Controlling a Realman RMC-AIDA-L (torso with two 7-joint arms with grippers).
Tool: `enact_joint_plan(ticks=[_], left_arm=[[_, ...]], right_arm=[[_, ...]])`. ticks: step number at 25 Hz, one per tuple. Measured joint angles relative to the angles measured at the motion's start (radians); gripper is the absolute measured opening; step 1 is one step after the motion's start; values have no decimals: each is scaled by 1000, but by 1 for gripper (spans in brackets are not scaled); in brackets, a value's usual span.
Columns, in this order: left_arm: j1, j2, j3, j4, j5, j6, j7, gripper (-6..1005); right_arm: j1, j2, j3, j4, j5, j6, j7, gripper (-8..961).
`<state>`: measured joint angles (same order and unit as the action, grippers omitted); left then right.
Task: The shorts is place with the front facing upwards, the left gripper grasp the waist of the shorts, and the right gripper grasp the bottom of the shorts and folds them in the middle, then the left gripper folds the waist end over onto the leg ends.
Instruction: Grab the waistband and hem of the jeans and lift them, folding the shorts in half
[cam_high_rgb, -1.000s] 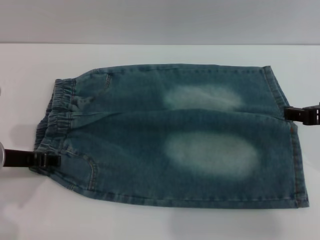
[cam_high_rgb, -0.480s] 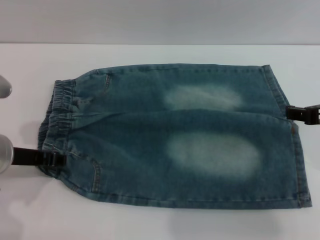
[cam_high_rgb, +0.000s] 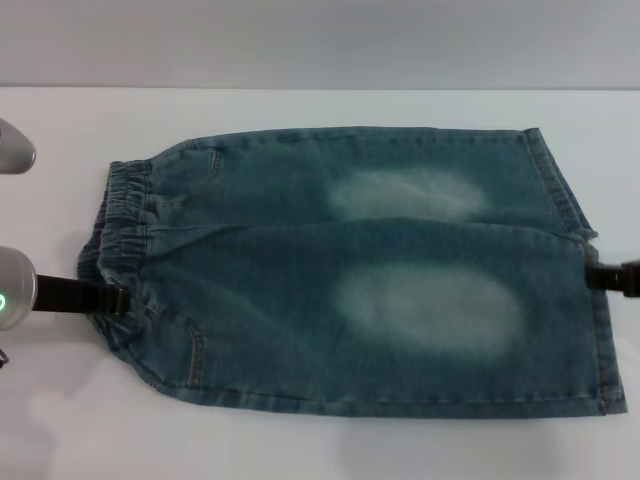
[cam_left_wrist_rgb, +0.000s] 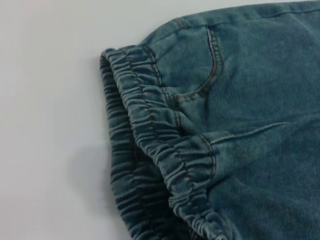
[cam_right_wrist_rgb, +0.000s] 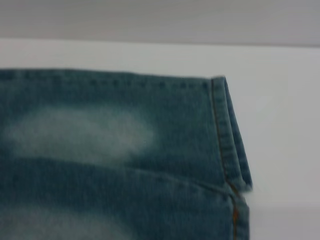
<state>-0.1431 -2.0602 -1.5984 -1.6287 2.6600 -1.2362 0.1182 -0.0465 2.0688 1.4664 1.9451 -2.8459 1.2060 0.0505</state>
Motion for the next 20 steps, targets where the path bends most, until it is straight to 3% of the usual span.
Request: enact_joint_plan(ticks=[2,8,20], left_arm=[[-4,0,-1,2,1,0,0,205],[-8,1,-5,3,3,0,2,115],[-23,2,-8,13,3,3,8,101]], right_arm=[[-10,1,-3,9,-6,19,0,808],[-31,5,-16,62,-14,81,1,807],[-56,7,-49,72,-19,152,29,808]])
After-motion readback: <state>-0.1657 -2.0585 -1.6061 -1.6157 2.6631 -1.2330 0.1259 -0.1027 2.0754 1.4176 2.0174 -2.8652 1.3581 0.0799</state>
